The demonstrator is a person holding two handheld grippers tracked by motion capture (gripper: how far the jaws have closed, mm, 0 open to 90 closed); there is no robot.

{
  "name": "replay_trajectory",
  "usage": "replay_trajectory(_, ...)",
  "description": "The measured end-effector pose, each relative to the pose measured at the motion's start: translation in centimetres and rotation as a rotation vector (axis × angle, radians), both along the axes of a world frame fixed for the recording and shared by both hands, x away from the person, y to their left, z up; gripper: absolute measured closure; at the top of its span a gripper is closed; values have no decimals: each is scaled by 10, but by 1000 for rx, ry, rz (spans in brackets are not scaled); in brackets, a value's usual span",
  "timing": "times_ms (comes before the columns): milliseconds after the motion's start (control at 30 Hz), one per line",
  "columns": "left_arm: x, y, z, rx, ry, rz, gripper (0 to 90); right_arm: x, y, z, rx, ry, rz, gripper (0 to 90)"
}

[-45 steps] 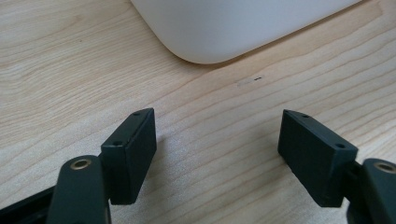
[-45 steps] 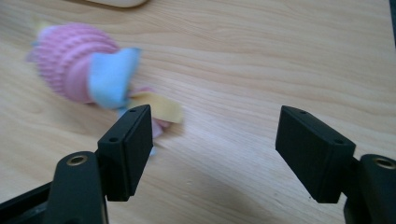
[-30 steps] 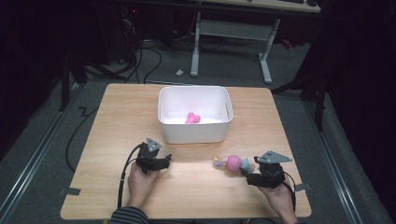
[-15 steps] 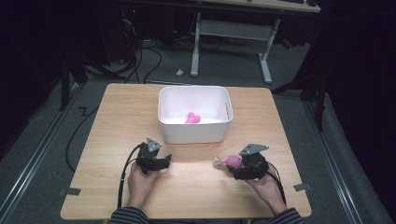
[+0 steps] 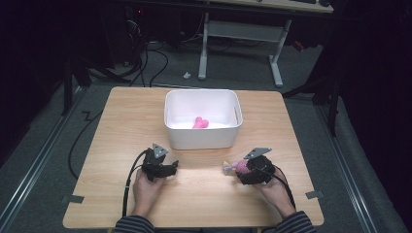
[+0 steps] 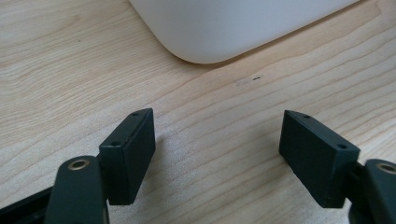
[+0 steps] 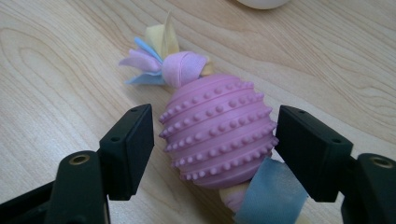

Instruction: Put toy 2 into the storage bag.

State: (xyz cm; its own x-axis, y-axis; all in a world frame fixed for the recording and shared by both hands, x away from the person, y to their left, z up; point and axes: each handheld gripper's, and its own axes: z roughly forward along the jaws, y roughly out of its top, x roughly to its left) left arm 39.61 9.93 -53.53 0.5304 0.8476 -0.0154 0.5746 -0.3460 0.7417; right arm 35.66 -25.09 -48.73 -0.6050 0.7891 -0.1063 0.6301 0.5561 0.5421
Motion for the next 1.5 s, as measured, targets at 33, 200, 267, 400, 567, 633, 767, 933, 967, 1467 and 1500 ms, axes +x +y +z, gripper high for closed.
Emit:
replay_trajectory(33,0,0,0,0,0,0,273,0,0,0,-3,2,-2,305)
replay_trajectory(200,0,0,0,1,-1,0,273,1,-1,-1,-5,-1,-5,327)
replay_trajectory(267,0,0,0,1,-1,-1,273,0,-1,0,-7,-4,-6,331)
replay_trajectory(400,0,0,0,0,0,0,273,-1,-2,0,-5,-6,-8,337)
replay_trajectory(567,0,0,0,0,0,0,273,-3,-3,2,3,-5,-5,339)
replay_trajectory(633,0,0,0,0,0,0,273,-4,-5,4,17,-11,-8,340)
replay_trajectory(767,0,0,0,0,0,0,273,-7,-10,9,53,-22,-19,341)
replay_trajectory(933,0,0,0,0,0,0,273,-11,-17,23,80,-42,-23,341)
replay_trajectory(967,0,0,0,0,0,0,273,-11,-18,26,87,-45,-23,341)
replay_trajectory(1467,0,0,0,1,0,-1,272,-12,-27,61,157,-79,-9,342)
replay_trajectory(1500,0,0,0,0,0,-1,272,-11,-28,64,158,-81,-10,342)
